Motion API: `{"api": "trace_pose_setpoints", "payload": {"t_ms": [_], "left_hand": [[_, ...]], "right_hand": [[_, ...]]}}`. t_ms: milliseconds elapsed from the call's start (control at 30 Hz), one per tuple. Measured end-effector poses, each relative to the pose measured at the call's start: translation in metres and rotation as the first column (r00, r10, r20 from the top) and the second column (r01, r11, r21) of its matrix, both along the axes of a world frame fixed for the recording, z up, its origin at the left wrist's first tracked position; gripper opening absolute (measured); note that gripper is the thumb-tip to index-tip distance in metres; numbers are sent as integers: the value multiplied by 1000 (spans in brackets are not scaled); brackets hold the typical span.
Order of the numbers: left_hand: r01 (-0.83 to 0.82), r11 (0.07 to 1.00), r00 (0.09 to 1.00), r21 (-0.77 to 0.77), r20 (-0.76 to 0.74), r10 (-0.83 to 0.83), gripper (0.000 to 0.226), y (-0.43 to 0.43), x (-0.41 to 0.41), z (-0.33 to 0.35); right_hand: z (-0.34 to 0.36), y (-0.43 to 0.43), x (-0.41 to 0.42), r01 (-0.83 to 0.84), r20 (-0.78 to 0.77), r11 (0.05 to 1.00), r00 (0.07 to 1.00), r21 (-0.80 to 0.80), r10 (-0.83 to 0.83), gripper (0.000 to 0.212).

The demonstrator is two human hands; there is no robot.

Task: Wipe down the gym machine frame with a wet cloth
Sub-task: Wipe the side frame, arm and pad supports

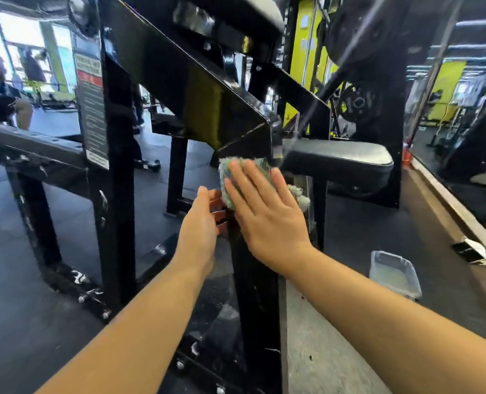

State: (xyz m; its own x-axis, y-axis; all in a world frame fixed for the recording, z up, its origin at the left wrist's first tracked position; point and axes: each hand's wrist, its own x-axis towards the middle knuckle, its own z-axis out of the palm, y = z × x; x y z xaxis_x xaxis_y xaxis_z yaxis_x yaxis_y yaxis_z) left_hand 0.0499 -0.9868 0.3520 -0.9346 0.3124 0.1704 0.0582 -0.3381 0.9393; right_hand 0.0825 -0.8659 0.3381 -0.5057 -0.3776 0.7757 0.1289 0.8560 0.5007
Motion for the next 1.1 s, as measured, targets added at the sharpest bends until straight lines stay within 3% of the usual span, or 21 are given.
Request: {"api": "trace_pose_setpoints", "payload": {"t_ms": [133,200,333,433,533,600,700,800,900,967,1033,1100], "left_hand": [[-3,1000,999,-23,46,4,37,-7,11,-30],[25,994,999,-107,36,-21,28,-10,21,-50],[94,986,993,-140,-63,-103,35,-12,41,-64],[64,987,997,-150,-37,-70,33,-10,41,-77],[46,965,999,-256,10,-45,32,-10,47,-105],[69,953,997,-296,58,-54,34,-9,54,-116],[146,916,989,-374,85,-123,38,-6,65,-125],[144,919,989,-368,12,-151,35,-9,68,-124],[-43,985,999,-166,13,46,24,-17,49,-118],[-93,993,991,-72,90,100,21,-18,38,-124],[-16,997,986,-77,161,28,27,-14,34,-144],[92,993,969,-72,235,-73,34,-11,36,-168]], "right_hand": [[-101,22,35,78,329,947,926,310,-184,60],[-110,29,45,36,379,926,906,376,-189,59],[-60,20,24,24,162,958,984,285,-73,52],[-64,13,18,85,84,980,991,178,-101,56],[-137,19,38,117,245,939,948,324,-203,59],[-196,25,57,56,436,875,850,482,-295,62],[-215,31,67,-27,575,839,739,544,-350,60],[-170,32,57,-35,468,899,862,436,-194,59],[-119,32,39,3,237,947,968,322,-84,53],[-107,29,34,52,149,953,984,298,-100,51],[-117,26,36,95,152,955,978,279,-142,54],[-155,24,43,119,216,914,952,387,-215,59]]}}
